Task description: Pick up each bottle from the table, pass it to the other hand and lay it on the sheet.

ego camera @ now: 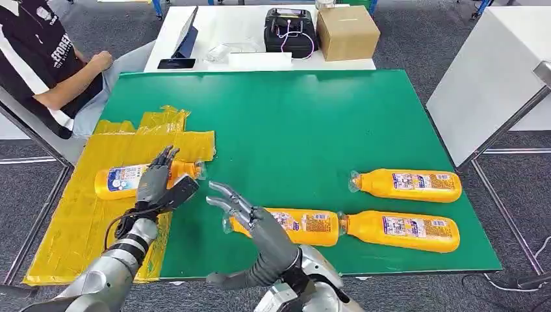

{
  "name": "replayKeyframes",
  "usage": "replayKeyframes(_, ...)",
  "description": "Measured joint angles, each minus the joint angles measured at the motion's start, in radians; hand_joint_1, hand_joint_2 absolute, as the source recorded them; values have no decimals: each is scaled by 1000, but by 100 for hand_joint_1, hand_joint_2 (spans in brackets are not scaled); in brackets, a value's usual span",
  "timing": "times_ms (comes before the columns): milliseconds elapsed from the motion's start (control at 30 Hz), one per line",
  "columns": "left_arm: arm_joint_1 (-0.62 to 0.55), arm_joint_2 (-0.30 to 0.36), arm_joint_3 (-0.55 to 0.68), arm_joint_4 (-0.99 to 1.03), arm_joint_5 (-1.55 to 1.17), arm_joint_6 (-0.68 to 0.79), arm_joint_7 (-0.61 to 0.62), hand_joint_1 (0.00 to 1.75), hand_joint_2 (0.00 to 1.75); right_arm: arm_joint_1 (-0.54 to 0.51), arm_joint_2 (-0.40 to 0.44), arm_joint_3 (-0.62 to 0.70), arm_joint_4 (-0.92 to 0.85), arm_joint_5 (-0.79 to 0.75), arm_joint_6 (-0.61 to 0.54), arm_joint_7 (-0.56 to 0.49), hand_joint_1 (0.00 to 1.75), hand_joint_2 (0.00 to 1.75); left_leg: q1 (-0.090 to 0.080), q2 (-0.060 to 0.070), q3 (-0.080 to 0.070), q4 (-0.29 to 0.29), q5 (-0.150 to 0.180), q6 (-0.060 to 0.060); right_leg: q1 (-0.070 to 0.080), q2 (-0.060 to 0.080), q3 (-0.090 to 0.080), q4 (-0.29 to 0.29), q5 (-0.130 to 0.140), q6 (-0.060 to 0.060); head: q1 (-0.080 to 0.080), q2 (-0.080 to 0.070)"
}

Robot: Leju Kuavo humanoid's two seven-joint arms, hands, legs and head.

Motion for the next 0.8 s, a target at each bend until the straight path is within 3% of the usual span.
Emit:
replayKeyframes(33,2,-6,0,-6,1,6,0,0,175,-1,0,-3,2,0,0,1,0,175,0,0,0,0,0,0,0,0,0,0,0,0,0,0)
replayKeyframes(67,6,-11,0,-14,12,10,-6,0,175,0,0,-6,2,4,0,2,0,0,0,0,0,0,0,0,0,0,0,0,0,0,0,0)
replayKeyframes(200,58,-42,0,-74,129,35,-66,0,175,18,-4,-16,1,42,-17,2,0,0,0,0,0,0,0,0,0,0,0,0,0,0,0,0)
replayKeyframes(233,72,-52,-2,-90,157,50,-79,0,175,24,-5,-18,1,51,-24,-1,0,175,0,0,0,0,0,0,0,0,0,0,0,0,0,0)
replayKeyframes(433,180,-99,-32,-249,321,77,-112,0,175,62,-12,-37,-32,101,-73,-10,0,175,0,0,0,0,-1,0,0,0,-1,0,-1,0,0,0)
replayKeyframes(800,283,-119,-57,-434,467,27,-135,0,175,110,-39,-85,-55,114,-83,33,0,175,0,0,0,0,-1,0,0,0,-1,0,0,0,0,0)
